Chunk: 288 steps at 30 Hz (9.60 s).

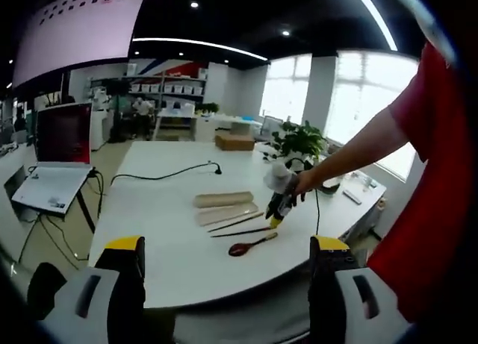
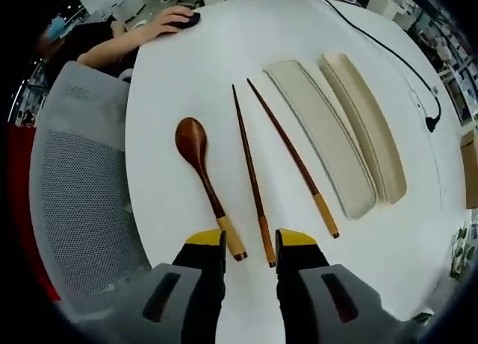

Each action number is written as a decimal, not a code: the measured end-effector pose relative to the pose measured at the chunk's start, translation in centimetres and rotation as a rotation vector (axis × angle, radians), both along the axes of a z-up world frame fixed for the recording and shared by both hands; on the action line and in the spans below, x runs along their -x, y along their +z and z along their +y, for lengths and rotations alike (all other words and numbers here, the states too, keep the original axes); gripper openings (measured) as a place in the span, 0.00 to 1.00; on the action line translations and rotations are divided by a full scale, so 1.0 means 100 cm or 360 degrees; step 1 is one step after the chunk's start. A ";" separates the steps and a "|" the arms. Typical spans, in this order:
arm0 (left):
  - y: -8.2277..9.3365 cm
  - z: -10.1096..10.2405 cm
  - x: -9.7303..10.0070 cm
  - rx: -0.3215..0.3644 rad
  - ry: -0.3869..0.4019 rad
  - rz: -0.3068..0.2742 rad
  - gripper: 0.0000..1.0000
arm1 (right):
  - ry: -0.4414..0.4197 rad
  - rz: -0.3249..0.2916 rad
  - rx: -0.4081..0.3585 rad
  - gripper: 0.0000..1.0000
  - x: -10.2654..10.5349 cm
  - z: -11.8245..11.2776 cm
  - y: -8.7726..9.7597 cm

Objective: Arrange the utensils inside the cutlery case until each visible utensil rests in its matching compartment.

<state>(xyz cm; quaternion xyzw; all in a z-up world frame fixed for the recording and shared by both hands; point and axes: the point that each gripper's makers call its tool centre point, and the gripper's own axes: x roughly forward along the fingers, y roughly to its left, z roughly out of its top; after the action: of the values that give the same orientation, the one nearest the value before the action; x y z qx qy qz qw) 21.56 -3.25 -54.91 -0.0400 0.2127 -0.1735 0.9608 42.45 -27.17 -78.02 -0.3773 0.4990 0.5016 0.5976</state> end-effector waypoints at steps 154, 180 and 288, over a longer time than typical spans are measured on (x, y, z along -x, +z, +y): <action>0.007 0.020 -0.015 -0.0094 0.0025 -0.0016 0.90 | 0.0567 -0.0044 0.0228 0.00 -0.022 0.031 0.097; 0.004 0.018 -0.017 -0.0095 0.0047 0.0003 0.90 | 0.0418 -0.0073 0.0312 0.00 -0.100 0.011 0.136; -0.007 0.021 -0.024 -0.0313 0.0193 0.0141 0.99 | 0.0305 -0.0212 0.0035 0.00 -0.178 0.045 -0.019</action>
<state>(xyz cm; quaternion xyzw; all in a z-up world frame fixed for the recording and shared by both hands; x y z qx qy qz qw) 23.99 -1.11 -55.59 0.0339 0.2681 -0.0916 0.9584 60.28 -22.69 -79.93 -0.4622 0.4252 0.5247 0.5746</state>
